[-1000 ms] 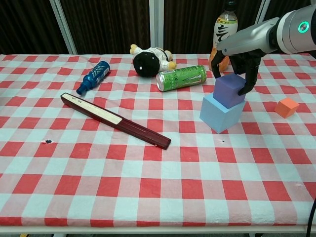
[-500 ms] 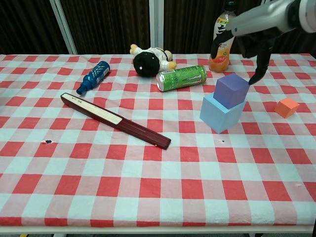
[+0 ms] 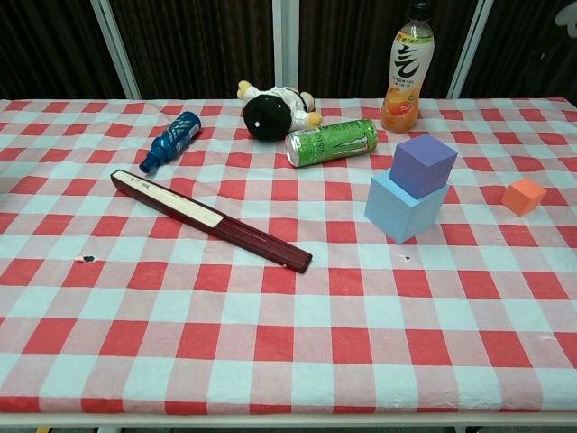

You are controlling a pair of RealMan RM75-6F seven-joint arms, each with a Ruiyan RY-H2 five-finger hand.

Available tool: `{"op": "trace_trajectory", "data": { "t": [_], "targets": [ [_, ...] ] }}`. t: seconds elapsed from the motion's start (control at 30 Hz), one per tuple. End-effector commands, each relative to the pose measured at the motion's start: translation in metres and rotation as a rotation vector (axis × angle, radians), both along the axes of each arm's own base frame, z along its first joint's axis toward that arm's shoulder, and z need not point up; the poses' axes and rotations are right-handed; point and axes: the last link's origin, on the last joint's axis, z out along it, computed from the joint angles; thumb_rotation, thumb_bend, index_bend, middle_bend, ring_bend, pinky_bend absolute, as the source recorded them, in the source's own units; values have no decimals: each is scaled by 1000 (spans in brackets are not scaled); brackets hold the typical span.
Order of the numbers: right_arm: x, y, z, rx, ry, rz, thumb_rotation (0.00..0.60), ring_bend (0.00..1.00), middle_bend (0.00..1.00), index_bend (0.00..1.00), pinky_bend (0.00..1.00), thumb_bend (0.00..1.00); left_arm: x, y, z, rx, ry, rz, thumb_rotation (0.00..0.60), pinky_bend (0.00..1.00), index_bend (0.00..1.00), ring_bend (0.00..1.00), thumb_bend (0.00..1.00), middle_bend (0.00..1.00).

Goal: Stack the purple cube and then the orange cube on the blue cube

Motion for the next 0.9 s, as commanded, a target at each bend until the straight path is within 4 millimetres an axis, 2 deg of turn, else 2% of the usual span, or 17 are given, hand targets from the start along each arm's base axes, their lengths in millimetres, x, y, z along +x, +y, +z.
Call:
{"op": "trace_trajectory", "data": {
  "t": [0.03, 0.2, 0.37, 0.9],
  "targets": [
    [-40, 4, -24, 35, 69, -21, 600, 987, 1000, 363, 940, 2, 0, 0, -1, -3, 4, 0, 600, 205, 179, 81, 0, 172],
    [-66, -4, -44, 28, 111, 5, 600, 987, 1000, 366, 939, 3, 0, 0, -3, 0, 12, 0, 600, 205, 179, 81, 0, 172],
    [-80, -10, -61, 49, 105, 11, 600, 987, 1000, 369, 939, 2, -1, 1, -3, 4, 20, 2, 600, 205, 179, 81, 0, 172],
    [-78, -25, -83, 79, 73, 40, 600, 988, 1000, 387, 939, 12, -3, 2, -3, 3, 24, 5, 600, 205, 179, 81, 1, 172]
  ]
}}
